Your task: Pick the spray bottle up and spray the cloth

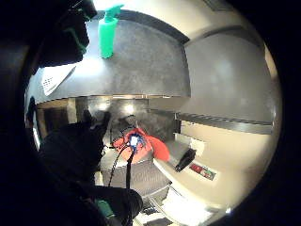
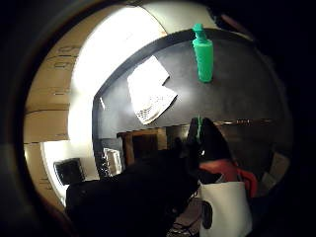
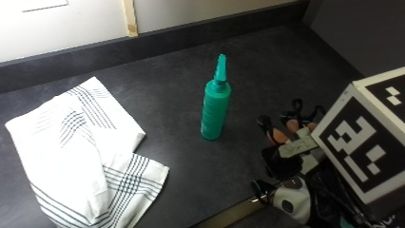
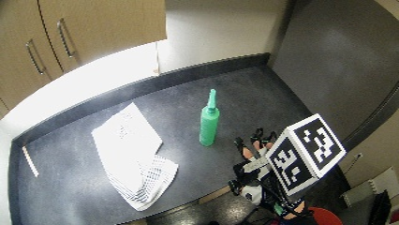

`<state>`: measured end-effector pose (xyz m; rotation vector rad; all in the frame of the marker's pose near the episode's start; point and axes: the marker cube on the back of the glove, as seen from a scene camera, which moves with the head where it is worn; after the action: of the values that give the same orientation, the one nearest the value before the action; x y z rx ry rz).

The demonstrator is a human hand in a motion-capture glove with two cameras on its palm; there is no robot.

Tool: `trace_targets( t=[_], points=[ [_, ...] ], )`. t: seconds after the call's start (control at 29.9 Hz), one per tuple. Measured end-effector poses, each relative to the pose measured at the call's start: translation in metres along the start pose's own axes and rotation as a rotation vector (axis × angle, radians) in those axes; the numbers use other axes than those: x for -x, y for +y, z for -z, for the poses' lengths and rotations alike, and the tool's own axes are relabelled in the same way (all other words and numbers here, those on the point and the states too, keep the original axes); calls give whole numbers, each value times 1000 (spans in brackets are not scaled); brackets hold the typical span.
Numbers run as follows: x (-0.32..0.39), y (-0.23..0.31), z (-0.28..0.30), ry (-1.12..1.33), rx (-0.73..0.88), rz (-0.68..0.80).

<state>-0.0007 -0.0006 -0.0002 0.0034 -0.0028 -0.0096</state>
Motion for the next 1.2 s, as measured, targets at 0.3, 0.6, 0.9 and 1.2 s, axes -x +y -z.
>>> trace_targets(
  t=[0.3, 0.6, 0.9, 1.2],
  points=[
    [5, -2, 2, -1, -4, 14],
    [6, -3, 0, -11, 1, 22],
    [5, 4, -9, -25, 19, 5],
    [5, 6, -35, -407, -85, -63]
  ],
)
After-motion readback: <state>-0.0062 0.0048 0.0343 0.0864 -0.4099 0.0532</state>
